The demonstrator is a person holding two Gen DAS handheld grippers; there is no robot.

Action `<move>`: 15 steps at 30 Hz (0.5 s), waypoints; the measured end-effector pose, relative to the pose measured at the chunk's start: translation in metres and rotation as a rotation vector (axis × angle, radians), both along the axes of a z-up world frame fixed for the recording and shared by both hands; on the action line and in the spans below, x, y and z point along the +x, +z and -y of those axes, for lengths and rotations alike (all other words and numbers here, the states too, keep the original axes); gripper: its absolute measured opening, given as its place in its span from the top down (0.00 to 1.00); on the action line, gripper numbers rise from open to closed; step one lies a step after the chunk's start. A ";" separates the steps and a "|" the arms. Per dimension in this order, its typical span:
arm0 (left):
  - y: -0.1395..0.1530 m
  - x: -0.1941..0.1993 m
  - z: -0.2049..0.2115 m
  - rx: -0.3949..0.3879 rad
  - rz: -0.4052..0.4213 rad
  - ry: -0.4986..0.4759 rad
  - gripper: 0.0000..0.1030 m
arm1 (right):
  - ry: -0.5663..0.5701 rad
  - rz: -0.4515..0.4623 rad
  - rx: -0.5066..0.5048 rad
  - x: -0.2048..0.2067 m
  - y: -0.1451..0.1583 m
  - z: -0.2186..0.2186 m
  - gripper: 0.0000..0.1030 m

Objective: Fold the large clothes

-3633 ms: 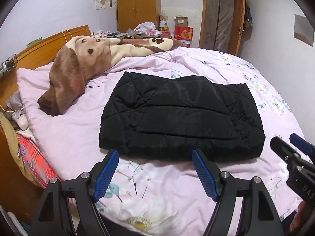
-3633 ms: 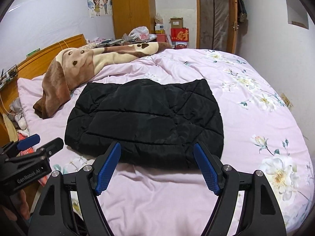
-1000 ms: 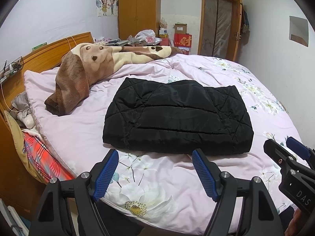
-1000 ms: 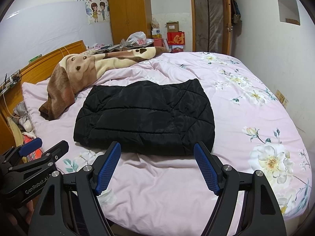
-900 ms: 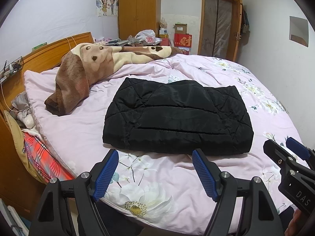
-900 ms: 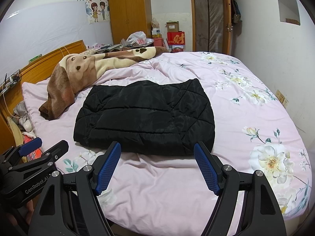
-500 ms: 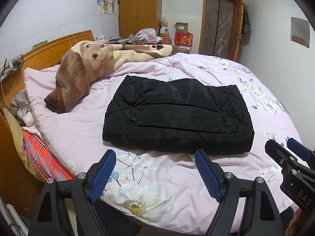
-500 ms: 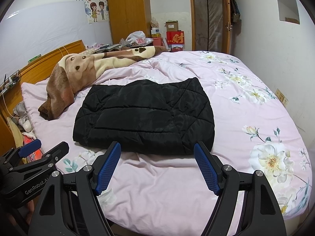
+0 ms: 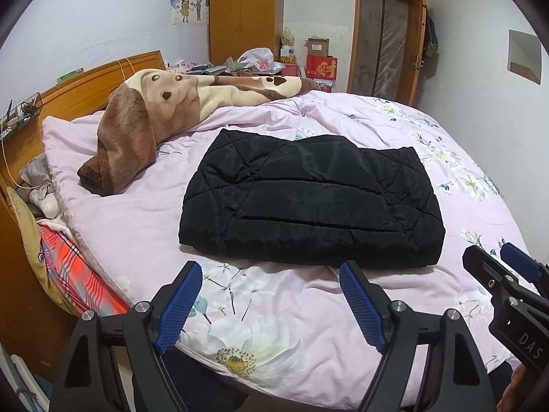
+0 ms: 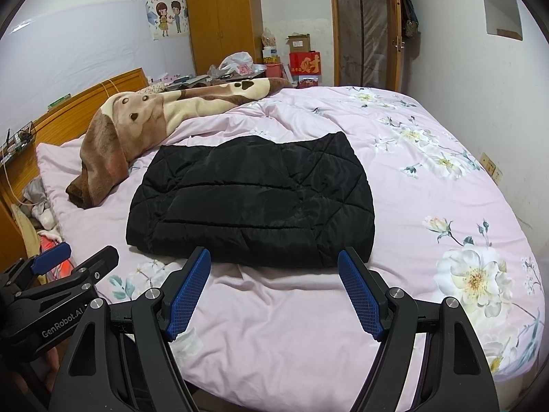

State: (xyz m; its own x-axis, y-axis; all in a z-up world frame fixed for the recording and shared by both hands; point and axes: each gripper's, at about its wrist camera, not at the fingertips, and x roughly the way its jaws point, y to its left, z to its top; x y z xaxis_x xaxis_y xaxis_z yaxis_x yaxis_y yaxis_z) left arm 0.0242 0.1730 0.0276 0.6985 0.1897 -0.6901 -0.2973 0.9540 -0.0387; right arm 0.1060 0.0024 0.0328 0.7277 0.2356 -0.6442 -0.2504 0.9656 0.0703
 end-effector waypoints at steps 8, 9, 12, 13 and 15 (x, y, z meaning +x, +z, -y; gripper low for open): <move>-0.002 -0.001 -0.002 -0.001 -0.004 0.002 0.20 | 0.000 -0.001 0.000 0.000 0.000 0.000 0.26; -0.003 -0.002 -0.003 -0.001 -0.006 0.003 0.20 | 0.000 -0.002 -0.001 0.000 0.000 0.000 0.26; -0.004 -0.001 -0.006 0.003 -0.010 0.005 0.20 | -0.001 -0.003 -0.001 -0.001 -0.001 0.000 0.26; -0.004 0.000 -0.007 0.004 -0.010 0.005 0.20 | -0.002 -0.003 0.000 -0.001 -0.001 0.000 0.26; -0.004 0.000 -0.008 0.006 -0.010 0.005 0.20 | 0.000 -0.003 0.000 0.000 0.000 0.001 0.26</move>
